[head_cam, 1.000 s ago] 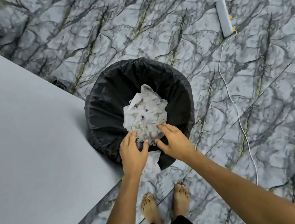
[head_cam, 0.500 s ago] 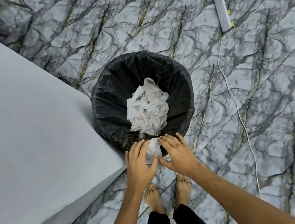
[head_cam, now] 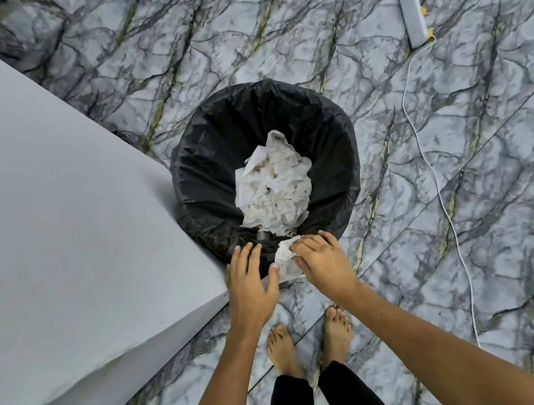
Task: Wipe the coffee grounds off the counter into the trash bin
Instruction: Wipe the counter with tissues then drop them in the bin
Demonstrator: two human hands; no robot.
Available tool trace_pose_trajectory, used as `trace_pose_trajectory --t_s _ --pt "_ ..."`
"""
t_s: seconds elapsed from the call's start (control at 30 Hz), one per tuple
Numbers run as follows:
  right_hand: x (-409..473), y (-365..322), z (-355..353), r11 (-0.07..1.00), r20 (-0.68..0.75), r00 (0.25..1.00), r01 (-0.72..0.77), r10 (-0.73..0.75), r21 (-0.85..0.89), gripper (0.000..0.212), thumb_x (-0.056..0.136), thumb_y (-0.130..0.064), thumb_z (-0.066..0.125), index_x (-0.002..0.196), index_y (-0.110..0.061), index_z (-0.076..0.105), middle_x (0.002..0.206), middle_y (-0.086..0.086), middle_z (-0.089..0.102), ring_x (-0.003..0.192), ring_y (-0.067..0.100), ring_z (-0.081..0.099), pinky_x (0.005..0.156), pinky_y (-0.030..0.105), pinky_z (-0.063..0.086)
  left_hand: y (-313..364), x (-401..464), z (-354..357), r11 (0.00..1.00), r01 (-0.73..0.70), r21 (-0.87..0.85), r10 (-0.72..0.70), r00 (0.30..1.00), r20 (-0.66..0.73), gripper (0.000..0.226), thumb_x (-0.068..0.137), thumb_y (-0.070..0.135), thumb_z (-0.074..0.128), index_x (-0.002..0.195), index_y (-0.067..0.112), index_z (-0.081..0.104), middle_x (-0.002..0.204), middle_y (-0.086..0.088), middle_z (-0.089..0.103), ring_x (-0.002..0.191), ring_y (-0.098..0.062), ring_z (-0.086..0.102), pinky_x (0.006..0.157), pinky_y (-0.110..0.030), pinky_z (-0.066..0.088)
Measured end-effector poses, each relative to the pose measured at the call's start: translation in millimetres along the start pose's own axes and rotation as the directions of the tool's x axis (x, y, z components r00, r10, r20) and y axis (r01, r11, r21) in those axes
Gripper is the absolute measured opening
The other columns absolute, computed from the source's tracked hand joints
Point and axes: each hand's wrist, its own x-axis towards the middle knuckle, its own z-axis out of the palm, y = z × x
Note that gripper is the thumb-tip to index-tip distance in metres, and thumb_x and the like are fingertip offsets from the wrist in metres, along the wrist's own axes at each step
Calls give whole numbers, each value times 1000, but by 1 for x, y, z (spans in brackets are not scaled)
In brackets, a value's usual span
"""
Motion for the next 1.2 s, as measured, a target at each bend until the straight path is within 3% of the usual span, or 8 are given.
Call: trace_pose_trajectory --t_s 0.2,0.33,0.47,0.73,0.9,1.0,1.2 --pt "11 11 -9 994 38 998 -53 50 93 26 91 -22 46 101 -11 68 93 4 69 89 27 63 85 39 50 -1 2 13 990 10 143 -6 1000 -30 56 100 45 32 140 13 54 151 -3 47 149 -24 26 117 -50 30" --pt "23 19 -19 990 22 999 -52 50 133 21 91 -15 52 106 -7 65 94 7 66 89 29 62 82 39 50 -1 6 15 982 11 190 -4 999 -34 53 99 42 33 135 13 57 145 -3 51 146 -26 29 113 -53 33" --pt "40 28 -30 987 -31 998 -55 60 150 20 92 -14 54 107 -6 66 95 7 66 90 28 62 79 37 50 -2 10 15 983 2 183 5 999 -35 50 96 40 37 132 13 59 142 -2 54 146 -25 29 115 -53 30" --pt "83 48 -28 969 -38 975 -212 219 130 17 94 -14 54 105 -4 63 96 9 64 89 31 60 73 42 51 10 31 5 995 59 80 -55 997 -49 48 95 42 43 133 17 57 140 0 52 139 -19 39 121 -53 15" --pt "106 52 -25 958 -38 966 -249 257 145 25 94 -15 54 116 -3 60 112 12 63 100 33 59 83 44 51 23 68 1 998 58 -17 -59 996 -73 40 96 32 52 133 17 54 138 -1 52 136 -21 42 121 -55 14" --pt "113 55 -26 953 -31 959 -277 283 124 32 93 -19 55 121 -4 58 120 12 61 107 32 57 89 44 49 26 86 -2 998 60 8 -60 995 -85 40 94 30 57 132 17 54 136 -2 52 133 -23 44 119 -57 19" --pt "108 64 -15 966 61 965 -258 255 35 54 91 -37 57 134 -5 49 136 14 52 127 30 46 104 44 41 21 94 -2 992 124 28 -122 992 -42 45 94 32 56 137 21 51 141 -2 50 138 -24 39 120 -57 15"
